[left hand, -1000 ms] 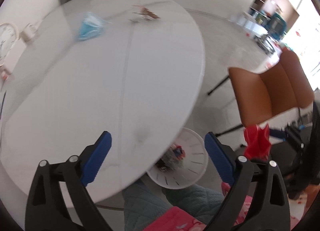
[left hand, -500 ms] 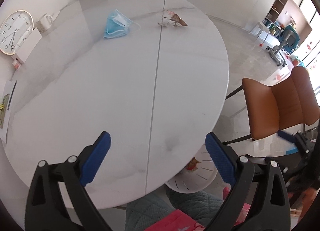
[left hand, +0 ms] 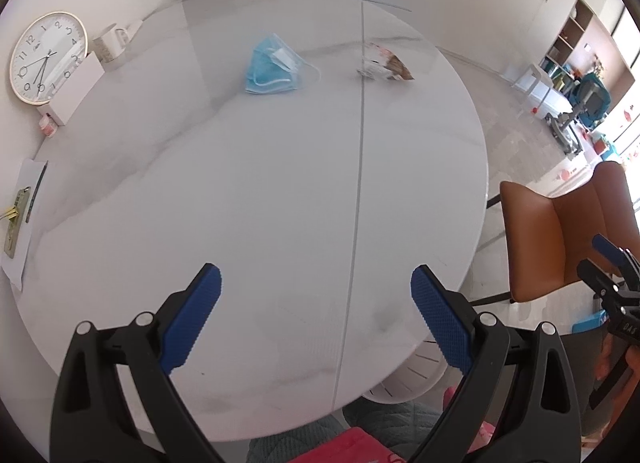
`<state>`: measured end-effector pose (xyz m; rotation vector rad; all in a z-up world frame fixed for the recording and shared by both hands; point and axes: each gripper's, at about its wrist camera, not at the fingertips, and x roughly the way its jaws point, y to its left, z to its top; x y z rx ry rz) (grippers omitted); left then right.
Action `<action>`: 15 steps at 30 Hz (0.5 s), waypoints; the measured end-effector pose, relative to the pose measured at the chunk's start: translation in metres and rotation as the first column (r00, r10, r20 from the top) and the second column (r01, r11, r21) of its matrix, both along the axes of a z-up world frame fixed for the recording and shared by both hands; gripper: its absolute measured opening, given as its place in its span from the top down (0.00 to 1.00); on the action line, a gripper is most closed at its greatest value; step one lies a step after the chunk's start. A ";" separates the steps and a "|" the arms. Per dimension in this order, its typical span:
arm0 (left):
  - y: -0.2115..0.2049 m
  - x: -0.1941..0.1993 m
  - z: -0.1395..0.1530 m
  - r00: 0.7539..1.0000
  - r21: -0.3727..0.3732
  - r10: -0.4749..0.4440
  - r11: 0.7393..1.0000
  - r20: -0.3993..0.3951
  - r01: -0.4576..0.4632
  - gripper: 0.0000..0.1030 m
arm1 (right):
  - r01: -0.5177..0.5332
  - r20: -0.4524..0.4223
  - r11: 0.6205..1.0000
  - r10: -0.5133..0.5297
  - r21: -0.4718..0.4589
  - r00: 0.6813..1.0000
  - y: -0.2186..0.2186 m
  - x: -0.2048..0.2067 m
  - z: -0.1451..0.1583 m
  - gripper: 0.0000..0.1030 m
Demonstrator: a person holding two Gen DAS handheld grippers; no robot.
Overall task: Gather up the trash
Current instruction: 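Open the right gripper to drop the red paper into the bin, then move both open grippers back over the table toward the mask and snack bag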
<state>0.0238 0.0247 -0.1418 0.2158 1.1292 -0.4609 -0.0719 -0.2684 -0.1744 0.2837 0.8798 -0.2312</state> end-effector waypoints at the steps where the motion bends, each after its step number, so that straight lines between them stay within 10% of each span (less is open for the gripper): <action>1: 0.002 0.003 0.000 1.000 -0.002 0.002 1.000 -0.002 -0.002 0.11 | -0.003 -0.004 1.000 0.003 -0.004 1.000 0.002 0.003 0.000 0.02; 15: 0.022 0.052 -0.002 0.999 -0.010 0.037 0.999 -0.003 -0.037 0.07 | -0.032 -0.033 0.999 0.030 -0.031 0.999 0.029 0.055 0.001 0.02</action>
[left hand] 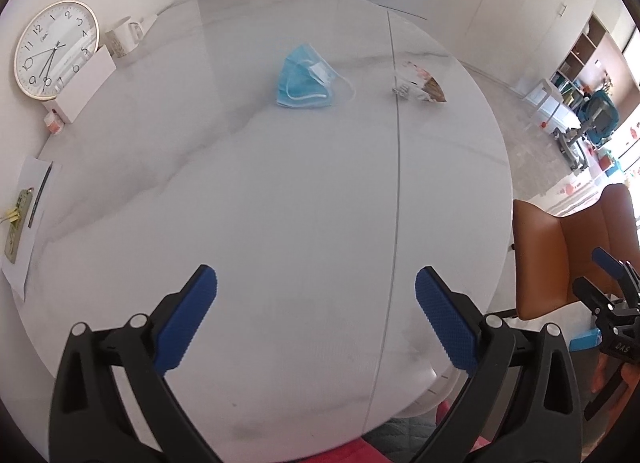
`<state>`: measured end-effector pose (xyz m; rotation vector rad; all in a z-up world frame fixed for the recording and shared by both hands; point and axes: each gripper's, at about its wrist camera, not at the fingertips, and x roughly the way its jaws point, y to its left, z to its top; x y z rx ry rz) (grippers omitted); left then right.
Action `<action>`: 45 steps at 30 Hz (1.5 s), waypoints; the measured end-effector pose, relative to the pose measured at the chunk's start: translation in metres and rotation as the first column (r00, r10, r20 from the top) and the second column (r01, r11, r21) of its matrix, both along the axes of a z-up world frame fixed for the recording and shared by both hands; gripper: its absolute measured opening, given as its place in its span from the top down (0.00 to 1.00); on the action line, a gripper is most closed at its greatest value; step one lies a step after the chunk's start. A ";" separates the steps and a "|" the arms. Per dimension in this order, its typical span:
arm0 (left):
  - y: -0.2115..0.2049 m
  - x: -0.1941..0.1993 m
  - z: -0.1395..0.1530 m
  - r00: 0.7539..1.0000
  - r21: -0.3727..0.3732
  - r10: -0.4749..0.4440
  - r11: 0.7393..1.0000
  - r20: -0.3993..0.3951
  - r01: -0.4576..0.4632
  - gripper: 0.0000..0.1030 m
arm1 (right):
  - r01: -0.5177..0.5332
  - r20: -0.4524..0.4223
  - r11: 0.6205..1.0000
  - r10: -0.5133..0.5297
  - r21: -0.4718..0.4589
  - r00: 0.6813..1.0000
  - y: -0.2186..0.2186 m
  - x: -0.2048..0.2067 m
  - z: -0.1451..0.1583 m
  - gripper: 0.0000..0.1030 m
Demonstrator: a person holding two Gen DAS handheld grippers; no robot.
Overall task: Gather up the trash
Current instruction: 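Move both open grippers back over the table toward the mask and snack bag, then grasp the blue face mask with the left gripper while the right gripper grasps the clear snack bag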
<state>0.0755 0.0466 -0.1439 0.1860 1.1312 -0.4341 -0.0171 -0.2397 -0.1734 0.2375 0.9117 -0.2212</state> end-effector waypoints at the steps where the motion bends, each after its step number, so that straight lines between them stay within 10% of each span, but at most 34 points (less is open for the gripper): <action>1: 0.000 0.004 -0.001 1.000 0.001 -0.001 1.000 0.001 0.001 0.07 | 0.000 -0.002 1.000 0.000 0.000 1.000 0.001 0.005 0.000 0.02; 23: -0.045 0.193 -0.015 0.986 -0.121 -0.158 0.979 0.058 0.164 0.07 | 0.062 0.006 0.998 -0.062 -0.014 0.998 -0.032 0.182 0.002 0.02; 45: -0.088 0.349 -0.112 0.846 -0.275 -0.533 0.815 -0.010 0.510 0.08 | 0.090 -0.148 0.996 -0.089 0.000 0.985 -0.075 0.353 -0.058 0.02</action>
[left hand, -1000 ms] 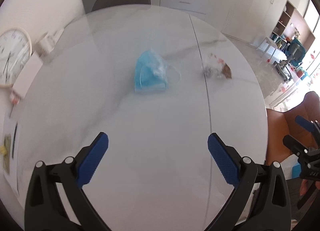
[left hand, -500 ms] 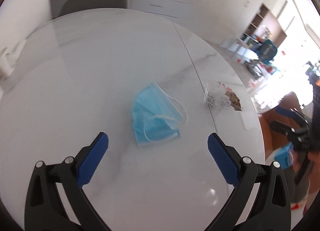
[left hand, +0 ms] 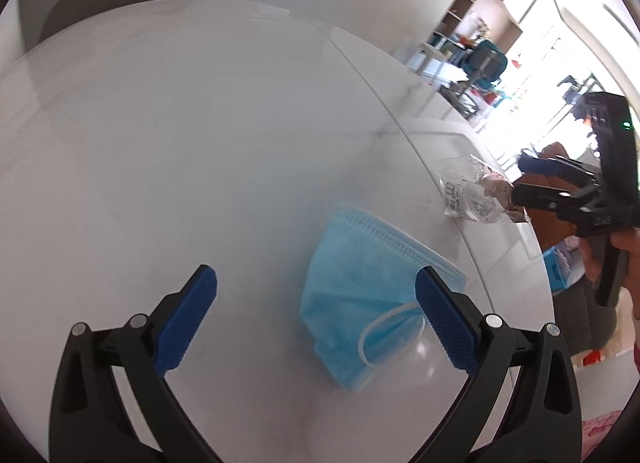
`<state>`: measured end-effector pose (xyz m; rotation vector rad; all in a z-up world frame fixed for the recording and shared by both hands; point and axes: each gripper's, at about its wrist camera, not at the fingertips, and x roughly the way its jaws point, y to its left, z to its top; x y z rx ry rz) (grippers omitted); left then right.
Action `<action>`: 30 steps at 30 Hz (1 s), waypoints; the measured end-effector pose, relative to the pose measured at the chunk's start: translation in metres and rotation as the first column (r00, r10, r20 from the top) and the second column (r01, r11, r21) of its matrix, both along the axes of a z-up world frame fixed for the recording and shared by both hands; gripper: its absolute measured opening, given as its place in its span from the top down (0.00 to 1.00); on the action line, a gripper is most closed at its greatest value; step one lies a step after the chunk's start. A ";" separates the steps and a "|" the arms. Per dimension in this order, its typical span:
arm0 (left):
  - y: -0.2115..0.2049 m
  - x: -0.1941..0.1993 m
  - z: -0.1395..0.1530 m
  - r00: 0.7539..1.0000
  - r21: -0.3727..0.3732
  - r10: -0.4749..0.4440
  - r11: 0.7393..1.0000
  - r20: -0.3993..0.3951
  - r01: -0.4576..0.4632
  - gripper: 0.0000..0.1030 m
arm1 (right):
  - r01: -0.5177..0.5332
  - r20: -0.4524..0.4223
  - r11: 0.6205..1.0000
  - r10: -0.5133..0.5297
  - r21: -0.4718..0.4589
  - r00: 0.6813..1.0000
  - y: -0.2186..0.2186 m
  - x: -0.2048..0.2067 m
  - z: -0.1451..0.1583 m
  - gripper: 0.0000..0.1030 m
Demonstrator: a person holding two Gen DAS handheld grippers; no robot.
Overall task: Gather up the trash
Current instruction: 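Grasp the blue face mask with the left gripper while the right gripper grasps the clear snack bag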
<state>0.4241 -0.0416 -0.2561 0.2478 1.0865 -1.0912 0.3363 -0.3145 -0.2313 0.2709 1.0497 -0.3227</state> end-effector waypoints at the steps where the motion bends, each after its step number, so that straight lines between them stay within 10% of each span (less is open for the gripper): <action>1: -0.003 0.001 -0.002 1.000 -0.012 -0.010 1.000 -0.014 0.009 0.09 | -0.002 -0.010 1.000 0.002 -0.007 1.000 -0.002 0.004 -0.004 0.02; 13: -0.033 -0.008 -0.025 0.983 -0.083 -0.055 0.996 -0.173 0.041 0.52 | 0.010 -0.062 0.999 -0.007 0.049 0.998 -0.018 0.018 -0.042 0.13; 16: -0.038 -0.013 -0.026 0.984 -0.065 -0.032 0.998 -0.175 0.021 0.68 | 0.006 -0.056 0.998 -0.003 0.059 0.998 -0.018 0.018 -0.047 0.22; 22: -0.036 -0.027 -0.024 0.991 0.003 0.031 1.000 -0.132 -0.031 0.83 | -0.017 -0.067 0.999 0.020 0.047 0.998 -0.010 0.018 -0.048 0.71; 30: -0.019 -0.050 0.011 0.989 -0.021 0.115 0.993 -0.096 -0.118 0.89 | -0.068 -0.045 0.997 0.070 0.035 0.997 0.016 0.000 -0.032 0.79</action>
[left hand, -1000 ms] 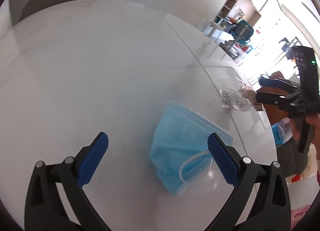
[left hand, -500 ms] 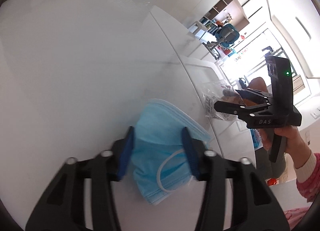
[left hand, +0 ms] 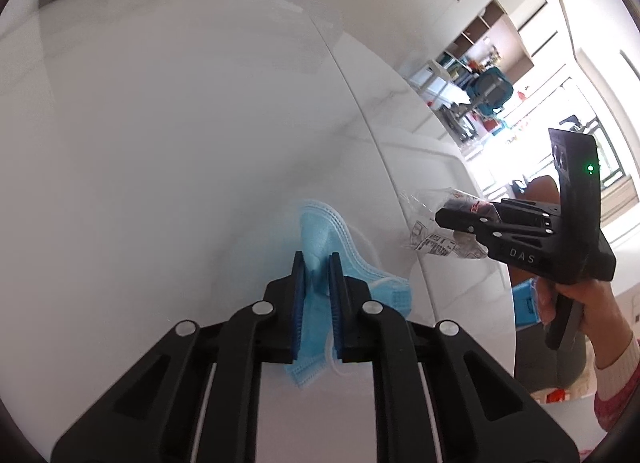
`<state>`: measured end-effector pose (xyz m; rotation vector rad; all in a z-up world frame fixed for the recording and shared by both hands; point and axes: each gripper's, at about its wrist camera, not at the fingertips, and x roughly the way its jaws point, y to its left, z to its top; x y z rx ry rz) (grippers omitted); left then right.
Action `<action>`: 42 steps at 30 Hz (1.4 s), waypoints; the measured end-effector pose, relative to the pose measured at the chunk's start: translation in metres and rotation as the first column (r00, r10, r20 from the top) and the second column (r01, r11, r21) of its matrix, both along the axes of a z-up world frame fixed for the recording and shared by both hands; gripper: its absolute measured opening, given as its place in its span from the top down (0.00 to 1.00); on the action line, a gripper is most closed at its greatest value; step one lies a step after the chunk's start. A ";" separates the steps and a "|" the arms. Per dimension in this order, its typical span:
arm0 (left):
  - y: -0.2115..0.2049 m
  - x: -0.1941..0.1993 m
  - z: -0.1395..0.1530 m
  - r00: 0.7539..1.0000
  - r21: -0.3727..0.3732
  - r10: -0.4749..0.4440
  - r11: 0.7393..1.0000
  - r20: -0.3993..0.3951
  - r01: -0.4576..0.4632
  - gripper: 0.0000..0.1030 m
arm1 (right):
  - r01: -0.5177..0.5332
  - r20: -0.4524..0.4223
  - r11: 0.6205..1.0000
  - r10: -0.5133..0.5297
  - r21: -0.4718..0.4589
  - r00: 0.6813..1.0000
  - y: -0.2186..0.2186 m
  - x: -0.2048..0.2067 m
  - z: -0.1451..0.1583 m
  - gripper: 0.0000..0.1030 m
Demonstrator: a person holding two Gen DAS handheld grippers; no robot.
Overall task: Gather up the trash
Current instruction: 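Grasp the blue face mask with the left gripper while the right gripper grasps the clear snack bag, then carry the mask and snack bag to the white bin with both grippers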
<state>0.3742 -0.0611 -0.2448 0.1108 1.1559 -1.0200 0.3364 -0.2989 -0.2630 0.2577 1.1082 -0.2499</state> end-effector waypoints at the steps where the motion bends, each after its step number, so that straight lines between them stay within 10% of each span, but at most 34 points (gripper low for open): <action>1: 0.001 -0.005 0.005 1.000 0.005 0.011 1.000 0.015 -0.011 0.89 | -0.002 0.006 1.000 0.002 0.002 1.000 0.002 -0.002 0.003 0.79; 11: 0.000 -0.052 0.045 0.993 0.074 0.064 0.995 0.099 -0.071 0.89 | -0.021 0.066 1.000 0.020 0.007 0.998 0.028 -0.054 0.038 0.79; 31: 0.076 -0.121 0.125 0.968 -0.024 0.166 0.986 0.189 -0.165 0.89 | -0.083 0.142 0.996 0.084 -0.017 0.986 0.099 -0.140 0.099 0.79; 42: 0.093 -0.258 0.147 0.988 -0.002 0.056 0.998 0.141 -0.057 0.89 | -0.174 0.119 0.984 0.170 0.026 0.978 0.110 -0.264 0.093 0.78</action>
